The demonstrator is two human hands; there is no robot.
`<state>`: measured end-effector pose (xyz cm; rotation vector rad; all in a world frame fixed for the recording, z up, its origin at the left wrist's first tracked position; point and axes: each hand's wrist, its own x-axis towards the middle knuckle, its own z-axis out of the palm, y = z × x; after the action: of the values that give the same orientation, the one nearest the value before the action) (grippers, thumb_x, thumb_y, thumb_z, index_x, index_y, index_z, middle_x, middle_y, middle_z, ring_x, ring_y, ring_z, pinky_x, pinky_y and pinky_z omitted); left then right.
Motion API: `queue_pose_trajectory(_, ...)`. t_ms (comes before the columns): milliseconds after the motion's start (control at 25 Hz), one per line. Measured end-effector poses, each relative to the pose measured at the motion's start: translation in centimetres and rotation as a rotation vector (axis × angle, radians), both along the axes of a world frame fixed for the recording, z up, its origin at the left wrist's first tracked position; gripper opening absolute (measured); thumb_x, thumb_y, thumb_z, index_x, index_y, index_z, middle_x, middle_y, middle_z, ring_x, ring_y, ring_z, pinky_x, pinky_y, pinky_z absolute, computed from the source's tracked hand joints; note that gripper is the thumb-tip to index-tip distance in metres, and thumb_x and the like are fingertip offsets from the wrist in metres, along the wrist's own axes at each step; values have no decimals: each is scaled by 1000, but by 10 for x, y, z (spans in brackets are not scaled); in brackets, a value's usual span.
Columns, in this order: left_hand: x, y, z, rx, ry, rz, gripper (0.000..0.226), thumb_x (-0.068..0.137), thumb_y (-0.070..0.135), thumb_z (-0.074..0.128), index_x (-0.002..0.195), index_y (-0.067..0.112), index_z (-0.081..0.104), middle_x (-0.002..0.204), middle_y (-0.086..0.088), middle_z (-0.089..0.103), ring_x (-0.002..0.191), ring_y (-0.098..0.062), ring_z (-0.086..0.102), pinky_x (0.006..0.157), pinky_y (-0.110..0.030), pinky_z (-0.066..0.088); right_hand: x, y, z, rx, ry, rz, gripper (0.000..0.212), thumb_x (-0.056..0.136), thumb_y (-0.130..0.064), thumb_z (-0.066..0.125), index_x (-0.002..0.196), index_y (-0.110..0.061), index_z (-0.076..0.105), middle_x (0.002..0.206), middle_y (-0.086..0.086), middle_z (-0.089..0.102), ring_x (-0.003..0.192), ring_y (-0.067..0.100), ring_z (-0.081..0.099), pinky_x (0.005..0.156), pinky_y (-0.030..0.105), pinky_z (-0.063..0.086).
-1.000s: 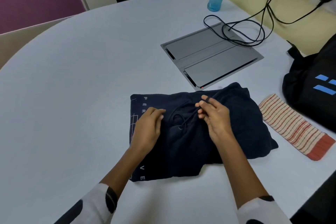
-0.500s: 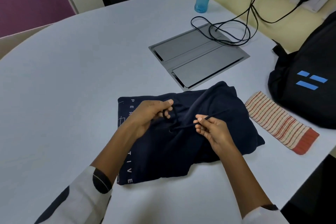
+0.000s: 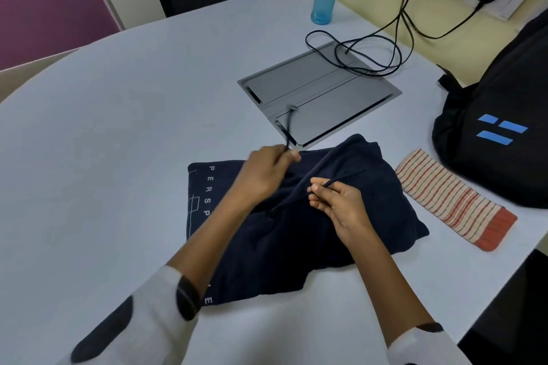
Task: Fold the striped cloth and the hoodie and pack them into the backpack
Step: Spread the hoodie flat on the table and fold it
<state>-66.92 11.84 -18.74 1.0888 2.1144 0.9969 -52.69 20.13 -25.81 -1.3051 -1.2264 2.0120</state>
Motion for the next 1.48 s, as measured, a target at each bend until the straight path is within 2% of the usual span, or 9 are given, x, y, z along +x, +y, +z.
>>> queue_pose_trajectory(200,22,36,-56,-223,138,-347,49,97,18,46,142,6,34,132,-14,48,124,-30,45,102,-34,36,-2,13,-3,-11,-54,-49,19,87,7,61,105,4,61,81,14,67,70,20,64,64,22,58)
queue_pose_trajectory(320,21,6,-71,21,389,-150,50,98,27,42,143,7,37,141,-11,45,136,-27,34,114,-42,27,3,13,-8,70,-190,-220,21,91,1,56,111,-5,59,88,12,66,71,18,66,70,31,59)
queue_pose_trajectory(520,37,-53,-86,8,590,-101,87,89,70,26,147,6,26,156,-9,21,146,-20,8,118,-44,5,2,-13,-30,1329,-707,245,55,92,-56,41,141,-30,42,147,4,41,135,26,36,110,50,23)
queue_pose_trajectory(600,42,-63,-99,-120,644,-265,99,81,82,25,151,12,14,159,-4,5,147,-18,-5,116,-49,-1,-2,-4,-42,1494,-900,555,68,87,-71,24,147,-38,30,158,2,21,146,32,12,111,65,3)
queue_pose_trajectory(800,26,-75,-135,-287,789,-297,68,93,66,15,151,32,10,159,-2,8,146,-26,5,114,-54,6,2,32,-56,1214,-1192,873,88,69,-84,-12,148,-45,-5,160,-6,-9,144,31,-22,102,73,-13)
queue_pose_trajectory(1080,24,-70,-141,-316,729,-246,62,96,59,3,150,31,15,157,-1,19,145,-26,16,115,-48,10,-3,35,-52,1100,-1062,848,82,80,-80,14,150,-40,-1,160,-5,-11,145,30,-20,106,69,-15)
queue_pose_trajectory(1240,20,-70,-136,-303,631,-261,69,88,67,-6,149,37,3,159,6,3,146,-20,-5,117,-44,-5,30,-9,-40,1330,-618,319,41,86,-44,64,118,-19,60,129,7,56,121,27,50,101,45,39)
queue_pose_trajectory(1360,21,-73,-127,-229,493,-225,73,85,71,-6,149,38,3,159,8,0,146,-15,-8,118,-40,-7,55,-54,-29,853,-528,310,26,76,-41,76,71,-18,65,63,-9,62,59,8,57,56,30,48)
queue_pose_trajectory(1480,30,-88,-113,-87,393,-103,66,91,65,12,149,33,14,159,5,8,146,-14,-1,119,-38,3,58,-67,-21,319,-518,496,29,66,-30,86,82,-14,66,66,-2,63,46,5,53,45,22,44)
